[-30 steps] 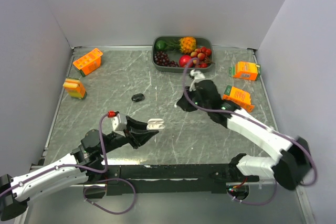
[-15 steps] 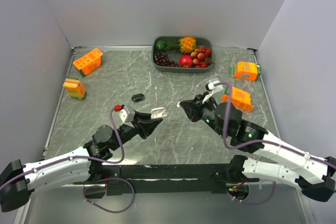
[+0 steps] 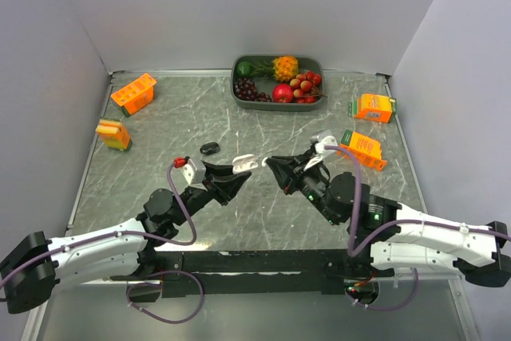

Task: Insert the wireless bluetooth earbuds into the charging case
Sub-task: Pick up the earbud from the center of the board, then place the earbud in the charging case.

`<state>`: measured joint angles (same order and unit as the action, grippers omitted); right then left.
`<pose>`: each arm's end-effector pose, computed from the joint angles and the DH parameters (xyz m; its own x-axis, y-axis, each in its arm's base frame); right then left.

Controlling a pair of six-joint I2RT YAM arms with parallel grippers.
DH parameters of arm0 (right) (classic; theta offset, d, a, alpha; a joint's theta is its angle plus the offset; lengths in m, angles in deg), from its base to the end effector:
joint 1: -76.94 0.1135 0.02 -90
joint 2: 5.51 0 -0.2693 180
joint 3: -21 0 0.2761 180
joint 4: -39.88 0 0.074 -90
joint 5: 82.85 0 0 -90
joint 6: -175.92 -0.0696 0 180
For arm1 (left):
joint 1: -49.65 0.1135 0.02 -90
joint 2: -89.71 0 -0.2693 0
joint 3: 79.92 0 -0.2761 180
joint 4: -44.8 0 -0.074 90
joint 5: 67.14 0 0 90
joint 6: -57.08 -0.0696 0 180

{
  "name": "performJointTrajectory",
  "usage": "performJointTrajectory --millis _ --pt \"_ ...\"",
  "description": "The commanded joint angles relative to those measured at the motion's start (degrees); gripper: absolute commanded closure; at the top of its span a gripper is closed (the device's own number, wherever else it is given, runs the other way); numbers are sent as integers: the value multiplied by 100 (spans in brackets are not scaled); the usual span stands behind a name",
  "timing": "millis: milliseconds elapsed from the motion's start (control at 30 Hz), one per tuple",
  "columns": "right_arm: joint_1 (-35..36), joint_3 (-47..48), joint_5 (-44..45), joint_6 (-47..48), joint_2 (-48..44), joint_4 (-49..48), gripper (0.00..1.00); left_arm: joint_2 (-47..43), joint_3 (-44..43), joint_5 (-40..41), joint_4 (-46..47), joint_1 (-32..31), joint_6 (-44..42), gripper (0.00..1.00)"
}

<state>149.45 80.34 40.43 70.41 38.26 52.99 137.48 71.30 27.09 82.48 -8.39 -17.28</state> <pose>0.1036 0.2018 0.3796 -0.1567 0.2465 -0.9564 -0.6130 0.7350 0.2899 0.1292 -0.1974 0.2690 -0.0548 -0.4201 -0.9058 0.8249 0.4921 -0.2781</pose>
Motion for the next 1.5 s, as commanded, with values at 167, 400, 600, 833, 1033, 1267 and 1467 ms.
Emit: performJointTrajectory --millis 167,400,600,833,1033,1267,1467 --pt "246 392 671 -66 571 -434 100 417 -372 148 759 -23 -500 99" --pt "299 612 882 -163 887 -513 100 549 -416 280 751 -67 -799 99" --pt "334 753 759 -137 1221 -557 100 549 -399 245 794 -67 -799 99" --pt "334 841 610 -102 1485 -539 100 488 -407 175 786 -84 -738 99" --pt "343 850 540 -84 1582 -513 100 426 -407 140 760 -93 -694 99" --pt "343 894 531 -58 1670 -513 100 391 -399 148 724 -120 -694 99" --pt "343 894 513 -31 1749 -539 100 382 -416 140 733 -137 -685 99"
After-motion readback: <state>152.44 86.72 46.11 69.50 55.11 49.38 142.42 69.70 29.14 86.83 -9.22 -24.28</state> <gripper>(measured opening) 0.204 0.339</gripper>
